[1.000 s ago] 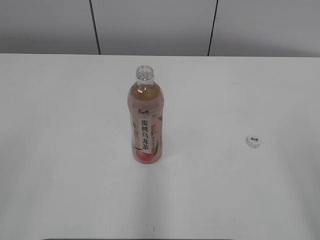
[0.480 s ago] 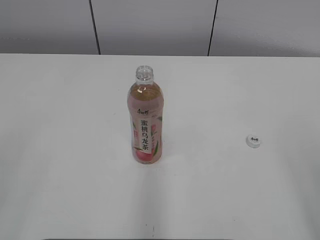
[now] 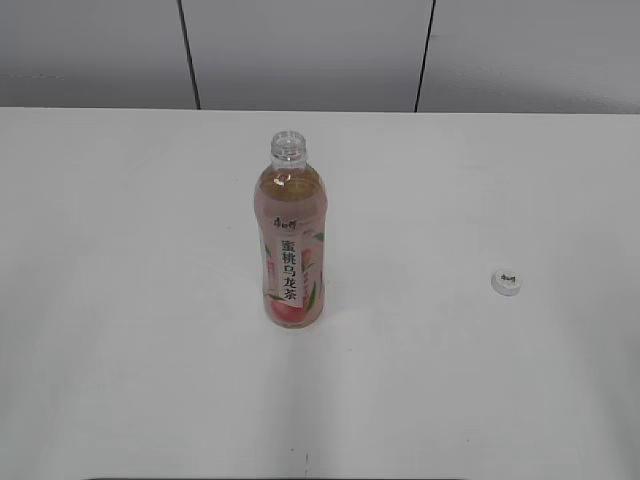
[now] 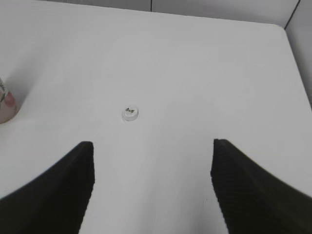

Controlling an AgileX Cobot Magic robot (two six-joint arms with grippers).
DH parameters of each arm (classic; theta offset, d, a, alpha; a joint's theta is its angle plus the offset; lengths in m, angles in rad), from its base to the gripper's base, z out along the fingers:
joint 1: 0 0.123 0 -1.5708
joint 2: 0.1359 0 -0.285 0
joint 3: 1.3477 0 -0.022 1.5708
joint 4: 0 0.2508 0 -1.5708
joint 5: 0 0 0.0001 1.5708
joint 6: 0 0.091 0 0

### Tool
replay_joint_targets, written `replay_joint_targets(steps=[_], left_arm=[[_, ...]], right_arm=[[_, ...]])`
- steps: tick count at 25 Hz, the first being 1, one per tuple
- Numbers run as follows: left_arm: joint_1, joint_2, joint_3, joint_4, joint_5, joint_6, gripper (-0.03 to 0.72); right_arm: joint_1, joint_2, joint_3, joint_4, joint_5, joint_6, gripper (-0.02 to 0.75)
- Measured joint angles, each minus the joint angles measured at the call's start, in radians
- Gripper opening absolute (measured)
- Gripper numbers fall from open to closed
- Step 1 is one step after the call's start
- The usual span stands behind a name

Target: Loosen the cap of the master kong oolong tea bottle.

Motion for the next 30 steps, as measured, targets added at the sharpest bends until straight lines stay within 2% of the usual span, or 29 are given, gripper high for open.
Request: replay_joint_targets(steps=[3, 5, 7, 13, 16, 18, 30], left_arm=[[0.001, 0.000, 0.000, 0.000, 0.000, 0.000, 0.488], [0.039, -0.002, 0.000, 0.000, 0.000, 0.000, 0.486], [0.121, -0.003, 0.000, 0.000, 0.000, 0.000, 0.486], [0.436, -0.034, 0.000, 0.000, 0.000, 0.000, 0.486], [0.519, -0.077, 0.000, 0.001, 0.000, 0.000, 0.483], [0.538, -0.114, 0.000, 0.000, 0.000, 0.000, 0.478], [0.543, -0.122, 0.000, 0.000, 0.001, 0.000, 0.449]], right_arm=[[-0.053, -0.045, 0.000, 0.000, 0.000, 0.000, 0.565], [-0.084, -0.088, 0.000, 0.000, 0.000, 0.000, 0.565], [-0.103, -0.148, 0.000, 0.000, 0.000, 0.000, 0.565], [-0.105, -0.217, 0.001, -0.003, 0.000, 0.000, 0.565], [-0.105, -0.217, 0.001, -0.003, 0.000, 0.000, 0.565], [-0.105, -0.217, 0.001, -0.003, 0.000, 0.000, 0.565], [-0.105, -0.217, 0.002, -0.003, 0.000, 0.000, 0.565]])
